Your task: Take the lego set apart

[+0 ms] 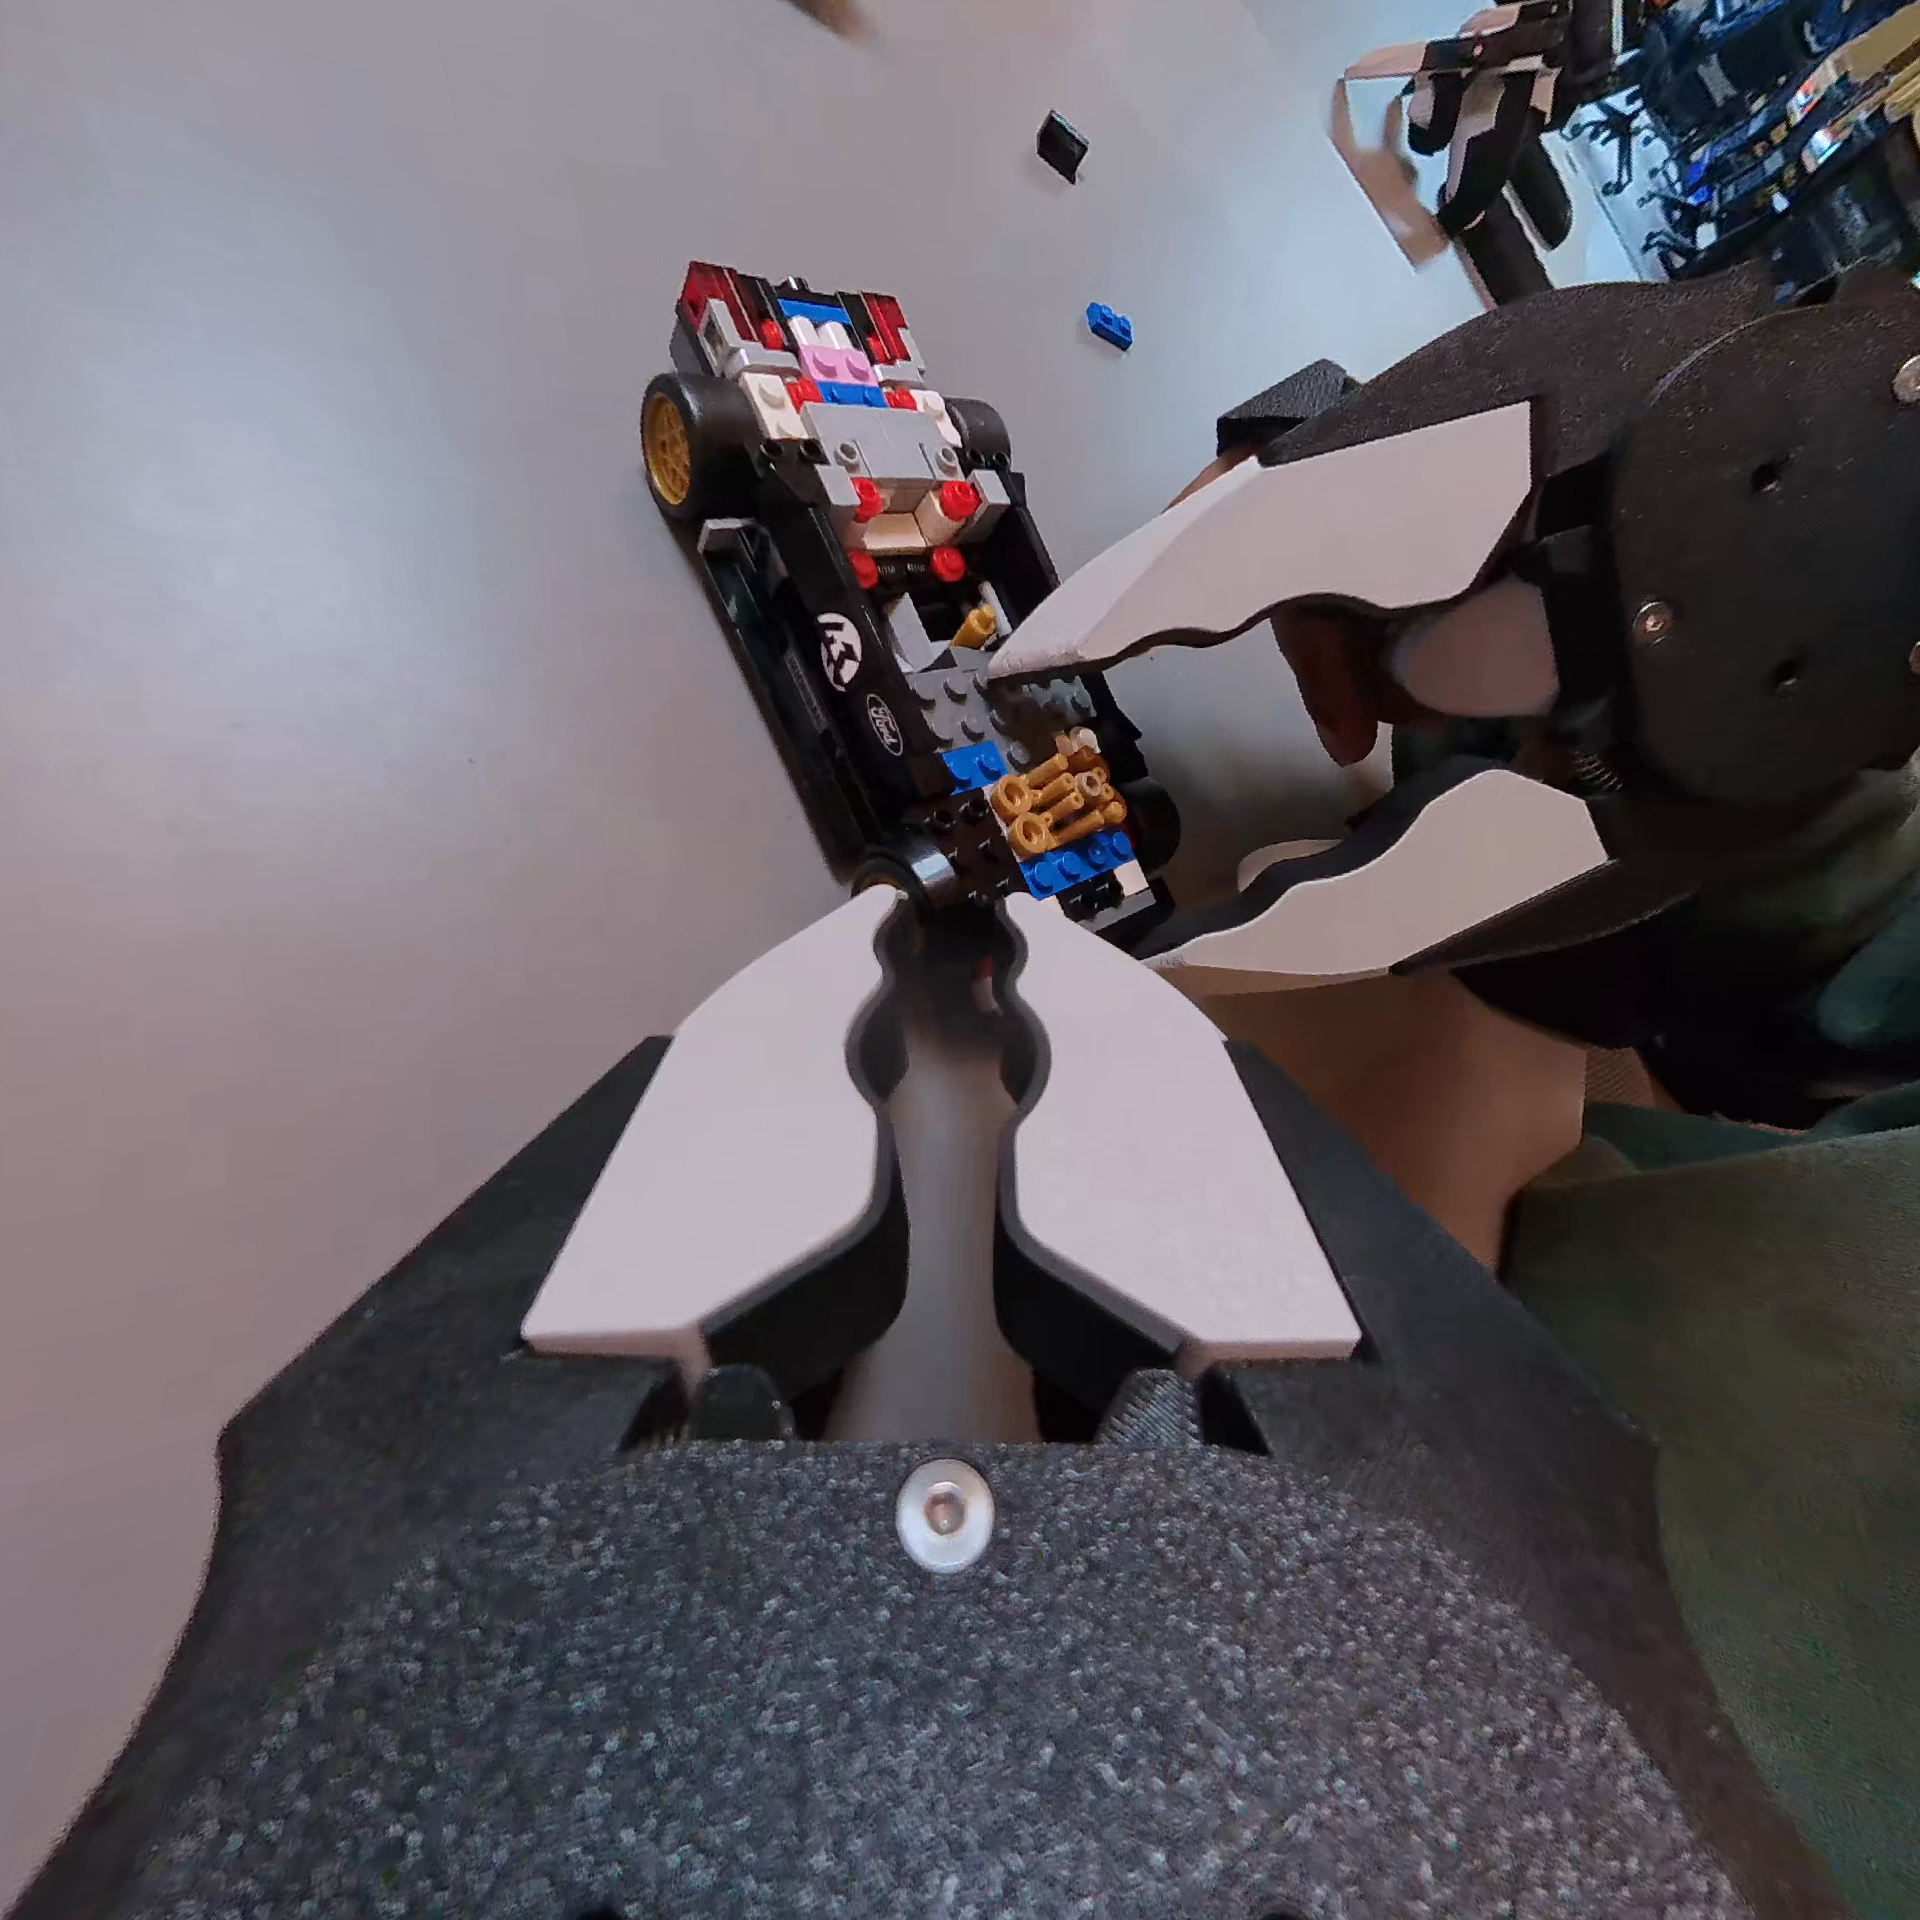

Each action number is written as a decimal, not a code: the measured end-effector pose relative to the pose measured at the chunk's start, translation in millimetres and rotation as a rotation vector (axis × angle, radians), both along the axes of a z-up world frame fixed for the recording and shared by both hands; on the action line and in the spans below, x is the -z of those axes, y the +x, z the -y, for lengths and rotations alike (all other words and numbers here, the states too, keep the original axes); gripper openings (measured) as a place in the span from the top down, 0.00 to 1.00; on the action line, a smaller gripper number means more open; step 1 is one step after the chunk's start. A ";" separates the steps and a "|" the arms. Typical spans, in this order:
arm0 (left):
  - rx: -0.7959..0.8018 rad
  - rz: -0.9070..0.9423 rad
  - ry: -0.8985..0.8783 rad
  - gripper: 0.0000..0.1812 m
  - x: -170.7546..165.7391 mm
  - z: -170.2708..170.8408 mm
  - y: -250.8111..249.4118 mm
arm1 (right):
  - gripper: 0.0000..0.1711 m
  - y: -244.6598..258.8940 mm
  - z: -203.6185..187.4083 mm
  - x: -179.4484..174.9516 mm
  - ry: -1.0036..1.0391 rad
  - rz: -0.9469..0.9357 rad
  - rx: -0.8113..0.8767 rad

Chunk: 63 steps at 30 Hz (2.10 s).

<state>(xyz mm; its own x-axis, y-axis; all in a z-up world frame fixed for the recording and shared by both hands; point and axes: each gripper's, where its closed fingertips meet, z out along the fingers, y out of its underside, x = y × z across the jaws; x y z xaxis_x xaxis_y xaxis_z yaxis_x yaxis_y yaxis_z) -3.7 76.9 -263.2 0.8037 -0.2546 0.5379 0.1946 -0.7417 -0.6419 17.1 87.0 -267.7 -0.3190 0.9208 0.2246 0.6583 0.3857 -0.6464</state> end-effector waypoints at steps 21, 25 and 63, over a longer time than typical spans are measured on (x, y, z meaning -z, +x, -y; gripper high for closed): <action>-0.007 -0.180 0.245 0.99 -40.1 0.2 -17.0 | 0.65 0.7 4.6 -3.3 -0.096 -0.013 0.005; -0.031 -0.094 0.265 0.99 -49.1 14.4 -25.7 | 0.65 1.5 6.1 -23.8 -0.205 -0.096 0.001; 0.442 -0.853 0.432 0.91 -2.9 -5.9 5.9 | 0.64 4.6 5.1 -6.5 -0.263 -0.065 -0.018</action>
